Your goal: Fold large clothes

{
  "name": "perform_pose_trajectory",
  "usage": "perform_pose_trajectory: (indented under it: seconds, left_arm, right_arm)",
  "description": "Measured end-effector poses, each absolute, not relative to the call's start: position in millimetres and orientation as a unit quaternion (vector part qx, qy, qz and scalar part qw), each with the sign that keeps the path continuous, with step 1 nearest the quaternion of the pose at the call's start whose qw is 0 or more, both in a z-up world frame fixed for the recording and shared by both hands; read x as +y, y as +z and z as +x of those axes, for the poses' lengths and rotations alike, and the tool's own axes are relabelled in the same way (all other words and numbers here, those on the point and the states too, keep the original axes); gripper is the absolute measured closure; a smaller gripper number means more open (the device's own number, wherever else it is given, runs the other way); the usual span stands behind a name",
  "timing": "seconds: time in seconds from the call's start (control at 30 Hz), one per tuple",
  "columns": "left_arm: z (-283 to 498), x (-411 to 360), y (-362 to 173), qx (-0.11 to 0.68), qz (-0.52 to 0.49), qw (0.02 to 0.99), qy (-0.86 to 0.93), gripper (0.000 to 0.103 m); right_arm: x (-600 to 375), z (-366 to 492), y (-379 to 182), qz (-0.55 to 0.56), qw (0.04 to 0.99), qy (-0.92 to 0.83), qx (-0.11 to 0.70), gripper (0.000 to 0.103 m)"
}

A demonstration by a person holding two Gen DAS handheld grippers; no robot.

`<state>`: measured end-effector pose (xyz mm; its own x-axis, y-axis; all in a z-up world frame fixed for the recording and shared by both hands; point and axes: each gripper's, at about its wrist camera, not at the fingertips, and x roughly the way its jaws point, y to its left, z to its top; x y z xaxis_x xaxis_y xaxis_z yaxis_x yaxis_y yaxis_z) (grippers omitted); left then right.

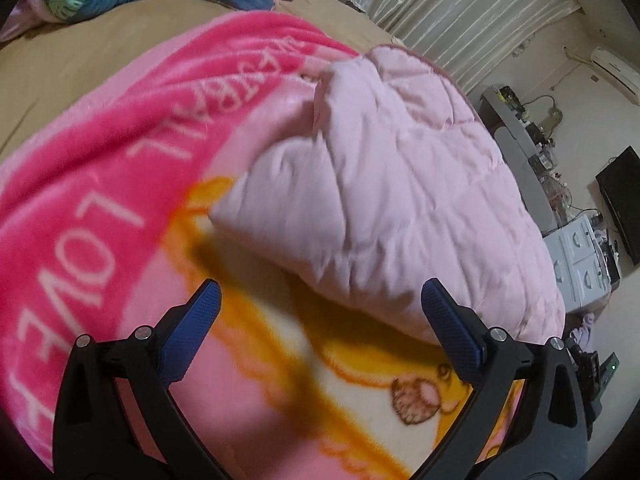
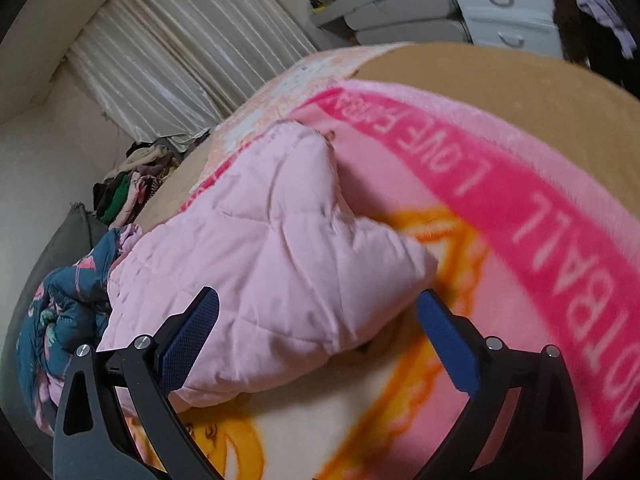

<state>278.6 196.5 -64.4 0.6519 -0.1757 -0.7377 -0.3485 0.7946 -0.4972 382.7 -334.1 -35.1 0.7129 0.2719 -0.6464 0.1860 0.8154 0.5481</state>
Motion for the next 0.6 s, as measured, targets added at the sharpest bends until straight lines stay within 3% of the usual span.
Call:
perform_pose_trajectory:
  seconds: [0.6]
  left_arm:
    - [322,190,-89,0.37,-0.42,0.828,-0.001,0.009]
  right_arm:
    - [-326,420,-76,0.386,0.828,0.078,0.399,0.004]
